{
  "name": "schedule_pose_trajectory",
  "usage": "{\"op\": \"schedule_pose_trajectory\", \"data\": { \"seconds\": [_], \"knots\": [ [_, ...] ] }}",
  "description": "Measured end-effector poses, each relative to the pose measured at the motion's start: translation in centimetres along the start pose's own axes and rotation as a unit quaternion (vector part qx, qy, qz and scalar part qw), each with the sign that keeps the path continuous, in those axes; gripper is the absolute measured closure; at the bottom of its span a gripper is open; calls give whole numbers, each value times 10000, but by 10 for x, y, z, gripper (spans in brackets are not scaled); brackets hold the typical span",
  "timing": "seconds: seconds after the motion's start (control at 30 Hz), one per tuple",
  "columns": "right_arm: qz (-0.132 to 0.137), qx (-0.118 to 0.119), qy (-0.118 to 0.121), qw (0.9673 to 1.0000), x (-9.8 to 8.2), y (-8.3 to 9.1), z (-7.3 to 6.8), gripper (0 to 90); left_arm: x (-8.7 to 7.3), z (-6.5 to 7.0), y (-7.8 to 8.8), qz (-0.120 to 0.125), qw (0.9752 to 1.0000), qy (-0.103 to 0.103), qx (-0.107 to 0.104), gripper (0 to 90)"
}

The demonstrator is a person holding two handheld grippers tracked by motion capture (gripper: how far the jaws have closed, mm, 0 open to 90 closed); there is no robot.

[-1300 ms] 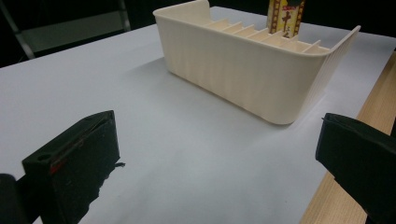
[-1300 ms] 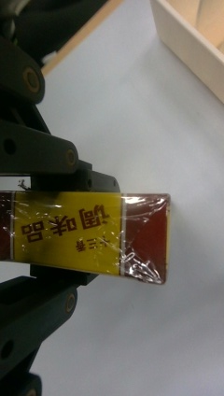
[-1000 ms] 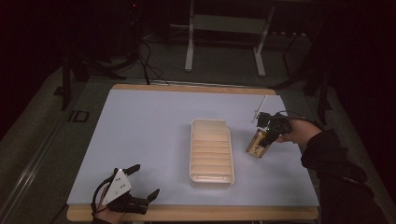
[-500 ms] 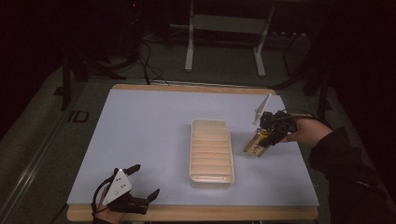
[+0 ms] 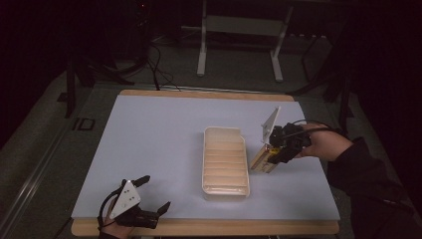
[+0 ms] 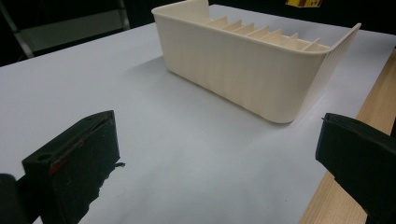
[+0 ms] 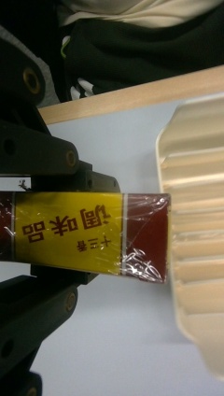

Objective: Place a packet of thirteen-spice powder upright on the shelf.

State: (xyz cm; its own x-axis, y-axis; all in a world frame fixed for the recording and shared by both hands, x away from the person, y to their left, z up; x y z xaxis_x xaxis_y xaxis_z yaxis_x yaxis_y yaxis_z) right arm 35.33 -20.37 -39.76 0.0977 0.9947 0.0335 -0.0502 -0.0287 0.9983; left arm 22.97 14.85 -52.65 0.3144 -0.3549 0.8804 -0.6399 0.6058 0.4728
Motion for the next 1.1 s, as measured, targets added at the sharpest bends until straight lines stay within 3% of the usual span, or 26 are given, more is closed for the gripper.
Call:
{"op": "schedule_pose_trajectory", "data": {
  "seconds": [0.23,0.4,0.63,0.77,0.8,0.87,0.97,1.1],
  "knots": [
    [267,-80,517,9983,15,4,-12,681,0,0,1,23,10000,-12,-10,0],
    [562,-115,702,9959,25,8,-18,681,0,0,1,26,10000,-23,-23,0],
    [1200,-272,1101,9863,39,12,-26,682,0,1,0,19,10000,-36,-33,0],
    [1570,-237,1159,9805,45,10,-29,682,0,0,1,26,10000,-22,-35,0],
    [1570,-237,1159,9805,45,10,-29,682,0,0,1,26,10000,-22,-35,0],
    [1821,-143,1280,9748,49,2,-32,682,0,0,1,27,10000,-26,-39,0],
    [1869,-110,1317,9734,51,-3,-32,682,0,0,0,23,10000,-23,-42,0],
    [1878,-22,1247,9742,54,-18,-30,682,0,1,0,24,10000,-29,-38,0]
  ]
}}
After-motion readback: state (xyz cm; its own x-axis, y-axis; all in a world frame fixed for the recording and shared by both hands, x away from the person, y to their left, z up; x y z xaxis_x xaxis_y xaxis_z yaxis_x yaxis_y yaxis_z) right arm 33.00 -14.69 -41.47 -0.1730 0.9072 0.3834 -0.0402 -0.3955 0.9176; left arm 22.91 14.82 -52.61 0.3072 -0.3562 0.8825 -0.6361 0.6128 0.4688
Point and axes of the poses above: each handheld gripper's, and its own axes: y roughly backward along the jaws, x roughly out of its top, z roughly to its right, the point moved 6 cm from there along -y, roughly forward along the jaws, and after that the axes turned 7 degrees about -z, right-handed, at the moved point
